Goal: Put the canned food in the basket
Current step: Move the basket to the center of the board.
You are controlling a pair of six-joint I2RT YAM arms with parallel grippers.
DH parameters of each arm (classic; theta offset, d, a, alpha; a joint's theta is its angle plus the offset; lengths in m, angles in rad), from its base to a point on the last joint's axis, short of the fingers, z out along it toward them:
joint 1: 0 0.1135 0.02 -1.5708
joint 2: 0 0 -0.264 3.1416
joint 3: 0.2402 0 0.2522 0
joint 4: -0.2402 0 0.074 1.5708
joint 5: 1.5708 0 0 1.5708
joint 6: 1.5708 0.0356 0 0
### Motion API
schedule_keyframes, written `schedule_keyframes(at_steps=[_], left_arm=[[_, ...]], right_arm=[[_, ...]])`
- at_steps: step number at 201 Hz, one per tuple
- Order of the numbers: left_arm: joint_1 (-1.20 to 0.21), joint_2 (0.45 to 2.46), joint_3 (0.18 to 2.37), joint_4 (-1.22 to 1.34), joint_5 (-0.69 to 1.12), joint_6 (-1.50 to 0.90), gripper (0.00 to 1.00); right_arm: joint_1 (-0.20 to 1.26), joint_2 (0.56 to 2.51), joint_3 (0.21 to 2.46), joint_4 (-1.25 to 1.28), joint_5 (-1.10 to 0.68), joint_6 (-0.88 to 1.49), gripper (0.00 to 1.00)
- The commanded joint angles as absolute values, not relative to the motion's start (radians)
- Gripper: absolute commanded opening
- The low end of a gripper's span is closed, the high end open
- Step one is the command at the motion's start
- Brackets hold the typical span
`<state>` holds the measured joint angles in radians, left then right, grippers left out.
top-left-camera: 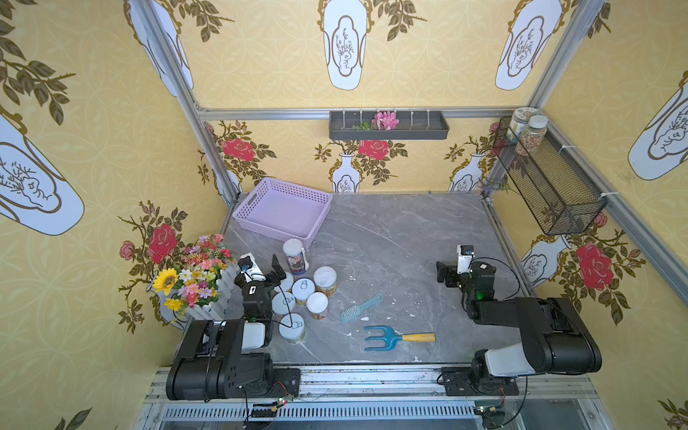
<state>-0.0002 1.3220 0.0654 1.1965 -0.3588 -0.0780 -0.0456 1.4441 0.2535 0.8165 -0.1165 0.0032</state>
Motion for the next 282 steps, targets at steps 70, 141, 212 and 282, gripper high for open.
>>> schedule_keyframes(at_steps=[70, 141, 212, 282], left_arm=[[0.000, 1.324, 0.064, 1.202, -0.348, -0.071, 1.00], [-0.024, 1.282, 0.059, 1.200, -0.351, -0.048, 1.00], [-0.164, 0.997, 0.106, 0.885, -0.580, -0.048, 1.00], [-0.184, 0.806, 0.333, 0.307, -0.654, -0.400, 1.00]], right_arm=[[-0.049, 1.440, 0.252, 0.873, -0.115, 0.007, 0.97], [-0.048, 1.390, 0.260, 0.827, -0.149, -0.002, 0.97], [-0.041, 1.083, 0.261, 0.550, -0.148, 0.035, 0.97], [-0.033, 0.961, 0.428, 0.212, -0.292, 0.155, 0.97]])
